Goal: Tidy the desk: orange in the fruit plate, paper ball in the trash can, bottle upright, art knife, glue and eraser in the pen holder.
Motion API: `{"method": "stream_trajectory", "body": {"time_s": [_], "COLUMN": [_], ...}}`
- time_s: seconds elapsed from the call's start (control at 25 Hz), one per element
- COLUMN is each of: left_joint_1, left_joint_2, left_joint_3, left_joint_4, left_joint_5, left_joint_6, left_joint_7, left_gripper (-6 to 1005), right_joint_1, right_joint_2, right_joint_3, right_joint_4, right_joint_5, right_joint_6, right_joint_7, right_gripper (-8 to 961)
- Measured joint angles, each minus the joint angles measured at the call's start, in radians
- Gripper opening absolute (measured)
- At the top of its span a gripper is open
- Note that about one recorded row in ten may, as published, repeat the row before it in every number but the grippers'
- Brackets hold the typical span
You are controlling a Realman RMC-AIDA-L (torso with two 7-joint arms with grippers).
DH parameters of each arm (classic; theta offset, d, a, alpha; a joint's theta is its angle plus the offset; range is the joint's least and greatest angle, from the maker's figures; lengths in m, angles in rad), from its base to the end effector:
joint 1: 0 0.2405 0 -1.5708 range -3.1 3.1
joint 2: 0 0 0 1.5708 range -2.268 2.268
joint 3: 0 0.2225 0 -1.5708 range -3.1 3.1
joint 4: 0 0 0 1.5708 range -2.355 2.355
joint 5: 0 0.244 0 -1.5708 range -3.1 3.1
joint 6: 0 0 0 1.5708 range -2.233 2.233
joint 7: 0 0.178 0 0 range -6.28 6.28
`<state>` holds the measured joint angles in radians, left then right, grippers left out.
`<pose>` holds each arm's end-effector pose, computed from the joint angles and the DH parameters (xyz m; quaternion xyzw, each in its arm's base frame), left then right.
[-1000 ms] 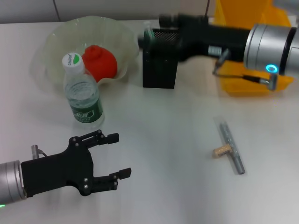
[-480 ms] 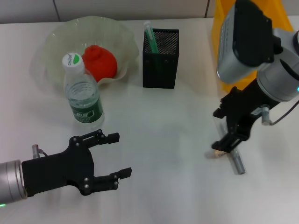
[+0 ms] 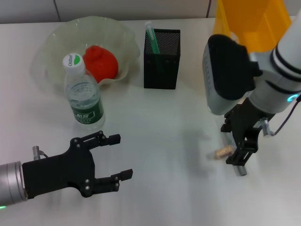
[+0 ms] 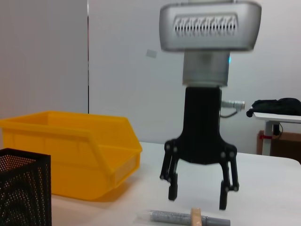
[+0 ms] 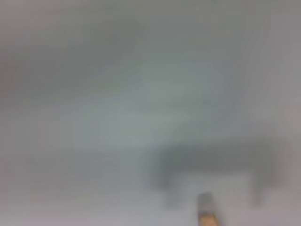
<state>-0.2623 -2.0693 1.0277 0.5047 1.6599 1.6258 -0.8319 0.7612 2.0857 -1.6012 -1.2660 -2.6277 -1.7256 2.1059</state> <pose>-0.2771 0.2572 -0.0555 -0.9430 -0.0848 -0.2941 0.1309 0.1317 0.3436 -0.0525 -0.9468 0.0102 -0.3215 0.0036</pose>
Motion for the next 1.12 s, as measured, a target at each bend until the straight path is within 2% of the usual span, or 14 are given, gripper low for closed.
{"method": "stream_trajectory", "body": {"time_s": [0.36, 0.6, 1.04, 1.12], "left_joint_1": [-0.001, -0.002, -0.001, -0.001], "left_joint_2": [0.0, 0.0, 0.0, 0.0], "left_joint_3": [0.0, 0.0, 0.0, 0.0], "left_joint_4": [0.0, 0.0, 0.0, 0.0], "left_joint_5": [0.0, 0.0, 0.0, 0.0], "left_joint_6": [0.0, 0.001, 0.001, 0.001], "left_joint_7": [-0.001, -0.001, 0.004, 0.004], "left_gripper": [808, 807, 805, 805], "right_joint_1": [0.026, 0.027, 0.039, 0.039], "right_joint_2": [0.002, 0.004, 0.004, 0.002], "right_joint_3": [-0.061, -0.097, -0.084, -0.059], "right_joint_4": [0.123, 0.14, 0.13, 0.102], "right_joint_5": [0.001, 0.002, 0.03, 0.045], "right_joint_6": [0.097, 0.127, 0.105, 0.089], "right_joint_7": [-0.004, -0.008, -0.001, 0.006], "right_gripper": [800, 678, 202, 148]}}
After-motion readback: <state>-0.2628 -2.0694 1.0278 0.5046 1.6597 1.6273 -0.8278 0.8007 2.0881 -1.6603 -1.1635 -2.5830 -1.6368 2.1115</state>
